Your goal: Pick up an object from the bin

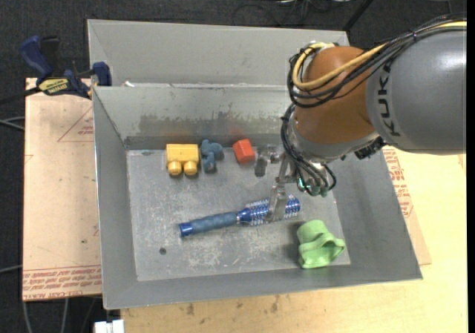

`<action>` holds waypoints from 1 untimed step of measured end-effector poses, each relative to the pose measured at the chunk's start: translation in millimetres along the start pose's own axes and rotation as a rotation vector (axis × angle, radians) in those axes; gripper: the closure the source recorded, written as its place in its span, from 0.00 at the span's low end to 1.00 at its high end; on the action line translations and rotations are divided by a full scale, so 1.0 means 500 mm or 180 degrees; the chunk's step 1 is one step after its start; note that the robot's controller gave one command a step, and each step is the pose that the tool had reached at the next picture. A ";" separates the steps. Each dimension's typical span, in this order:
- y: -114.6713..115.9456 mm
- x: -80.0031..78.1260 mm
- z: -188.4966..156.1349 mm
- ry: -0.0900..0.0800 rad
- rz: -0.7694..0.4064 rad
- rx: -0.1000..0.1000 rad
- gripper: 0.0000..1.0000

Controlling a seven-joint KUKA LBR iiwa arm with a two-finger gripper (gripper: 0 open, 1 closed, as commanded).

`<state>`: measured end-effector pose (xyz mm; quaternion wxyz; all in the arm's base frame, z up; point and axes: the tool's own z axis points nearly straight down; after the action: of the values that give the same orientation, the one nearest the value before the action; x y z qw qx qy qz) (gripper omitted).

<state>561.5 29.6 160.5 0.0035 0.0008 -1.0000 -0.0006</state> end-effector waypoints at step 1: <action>0.012 -0.034 0.187 -0.0007 0.0635 -0.0002 0.00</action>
Offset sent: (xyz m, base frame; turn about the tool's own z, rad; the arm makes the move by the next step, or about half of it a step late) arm 0.0171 0.0051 -0.0905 0.2009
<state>577.6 35.6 66.9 0.0024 -0.0988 -0.9951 -0.0005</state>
